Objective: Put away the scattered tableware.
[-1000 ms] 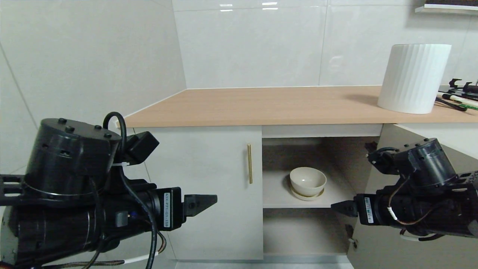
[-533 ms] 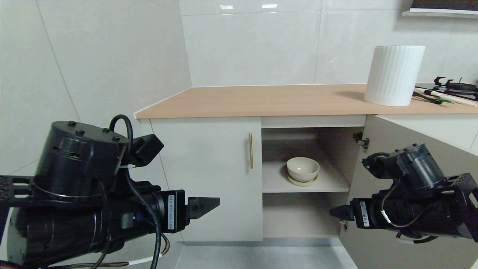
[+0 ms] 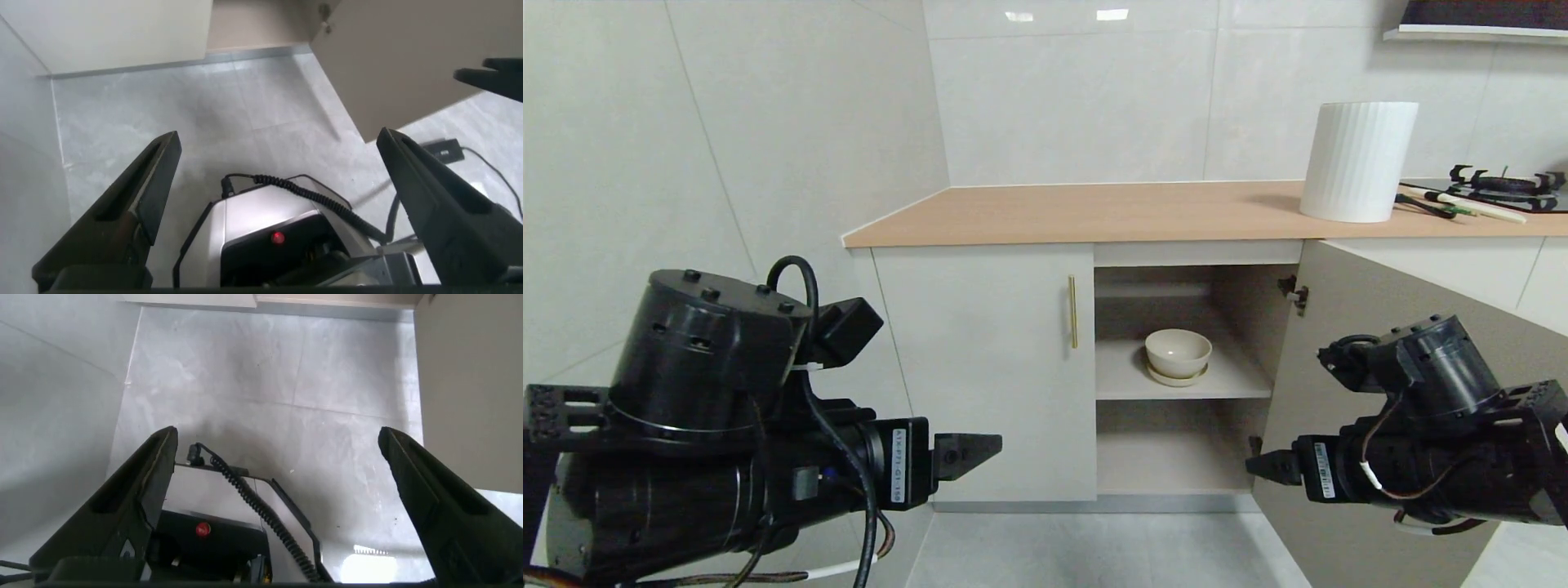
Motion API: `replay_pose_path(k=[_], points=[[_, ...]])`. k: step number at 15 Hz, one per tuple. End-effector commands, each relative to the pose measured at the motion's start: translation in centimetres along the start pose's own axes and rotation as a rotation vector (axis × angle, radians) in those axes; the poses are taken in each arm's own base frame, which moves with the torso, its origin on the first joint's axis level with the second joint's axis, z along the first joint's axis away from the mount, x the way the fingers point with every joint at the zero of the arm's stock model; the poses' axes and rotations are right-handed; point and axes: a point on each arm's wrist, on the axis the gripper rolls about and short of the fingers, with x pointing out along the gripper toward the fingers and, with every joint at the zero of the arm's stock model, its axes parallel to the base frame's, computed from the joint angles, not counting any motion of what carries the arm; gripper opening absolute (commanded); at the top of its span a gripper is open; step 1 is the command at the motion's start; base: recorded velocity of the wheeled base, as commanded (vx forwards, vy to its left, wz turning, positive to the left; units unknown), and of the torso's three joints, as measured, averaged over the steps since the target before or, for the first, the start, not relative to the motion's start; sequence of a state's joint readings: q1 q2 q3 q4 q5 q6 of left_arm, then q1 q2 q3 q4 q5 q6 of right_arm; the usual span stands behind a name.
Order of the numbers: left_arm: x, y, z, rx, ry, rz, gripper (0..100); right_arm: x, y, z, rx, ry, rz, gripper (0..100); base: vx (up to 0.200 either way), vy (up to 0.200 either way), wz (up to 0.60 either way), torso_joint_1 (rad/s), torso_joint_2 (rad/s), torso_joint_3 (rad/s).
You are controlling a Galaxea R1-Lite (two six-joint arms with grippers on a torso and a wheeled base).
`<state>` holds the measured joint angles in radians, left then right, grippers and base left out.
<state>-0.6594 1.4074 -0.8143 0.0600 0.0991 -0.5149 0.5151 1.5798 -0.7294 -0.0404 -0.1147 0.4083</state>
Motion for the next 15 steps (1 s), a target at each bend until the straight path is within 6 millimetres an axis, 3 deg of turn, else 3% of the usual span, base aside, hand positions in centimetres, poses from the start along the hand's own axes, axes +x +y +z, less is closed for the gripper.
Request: replay_pose_path(k=[1, 2, 3, 9, 15], points=[[0.0, 0.0, 0.0, 0.000, -0.001, 0.000, 100, -1.6, 0.2, 0.1, -0.006, -0.024, 0.021, 100, 0.000, 0.000, 0.00, 0.000, 0.00, 0.000], [-0.1, 0.0, 0.1, -0.002, -0.006, -0.001, 100, -3.6, 0.3, -0.1, -0.020, -0.014, 0.032, 100, 0.000, 0.000, 0.00, 0.000, 0.00, 0.000], [-0.1, 0.0, 0.1, -0.002, -0.006, -0.001, 100, -4.2, 0.1, -0.1, -0.018, -0.014, 0.036, 100, 0.000, 0.000, 0.00, 0.000, 0.00, 0.000], [-0.4, 0.0, 0.1, 0.006, -0.016, -0.003, 100, -6.1, -0.5, -1.2, -0.025, 0.011, 0.036, 100, 0.000, 0.000, 0.00, 0.000, 0.00, 0.000], [-0.4, 0.1, 0.0, 0.005, -0.015, 0.006, 100, -7.9, -1.1, -1.9, -0.056, 0.070, -0.002, 100, 0.000, -0.200, 0.00, 0.005, 0.00, 0.001]])
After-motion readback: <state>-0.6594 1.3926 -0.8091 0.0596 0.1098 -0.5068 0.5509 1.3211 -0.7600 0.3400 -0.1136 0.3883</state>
